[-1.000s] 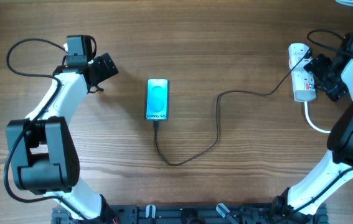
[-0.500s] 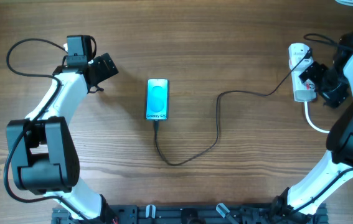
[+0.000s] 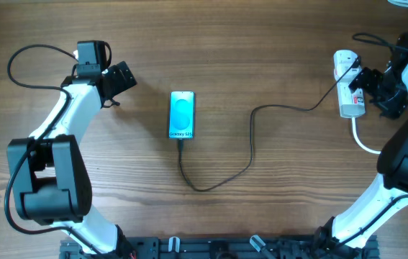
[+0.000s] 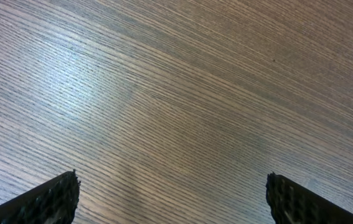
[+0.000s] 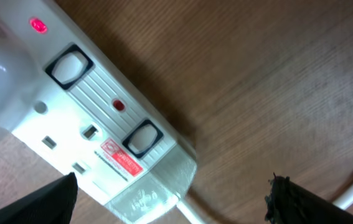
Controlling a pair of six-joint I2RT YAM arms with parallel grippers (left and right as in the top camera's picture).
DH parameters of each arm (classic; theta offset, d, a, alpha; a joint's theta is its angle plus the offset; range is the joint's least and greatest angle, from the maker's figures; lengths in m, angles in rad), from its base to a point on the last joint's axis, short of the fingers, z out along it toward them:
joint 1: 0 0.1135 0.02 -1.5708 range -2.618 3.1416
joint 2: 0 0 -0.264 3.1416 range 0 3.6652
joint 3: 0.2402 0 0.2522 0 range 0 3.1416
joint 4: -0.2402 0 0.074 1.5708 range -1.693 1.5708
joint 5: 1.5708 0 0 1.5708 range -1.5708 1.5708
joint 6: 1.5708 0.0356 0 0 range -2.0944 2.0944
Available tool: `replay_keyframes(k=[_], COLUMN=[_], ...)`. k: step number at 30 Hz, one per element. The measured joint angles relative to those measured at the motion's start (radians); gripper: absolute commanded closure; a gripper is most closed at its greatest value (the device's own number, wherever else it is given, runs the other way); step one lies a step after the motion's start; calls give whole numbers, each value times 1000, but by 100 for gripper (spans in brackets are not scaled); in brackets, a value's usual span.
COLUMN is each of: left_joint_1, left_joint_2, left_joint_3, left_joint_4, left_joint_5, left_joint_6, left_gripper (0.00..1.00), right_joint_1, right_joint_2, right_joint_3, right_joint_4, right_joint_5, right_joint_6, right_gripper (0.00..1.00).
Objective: Plug charger to phone and switch on socket
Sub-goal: 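Lift the right gripper away from the power strip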
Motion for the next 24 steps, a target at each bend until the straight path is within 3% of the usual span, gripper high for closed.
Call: replay_keyframes(k=[12, 24], left_joint_1=[0, 0], left_joint_2=[0, 0], left_joint_3=[0, 0], left_joint_4=[0, 0], left_joint_5=[0, 0], left_joint_6=[0, 0], left_gripper=[0, 0], right_joint_1=[0, 0], right_joint_2=[0, 0], right_joint_3=[0, 0], right_joint_4=[424, 461], right_joint_5=[3, 3], right_joint_6=[-31, -31], right_gripper=[0, 0])
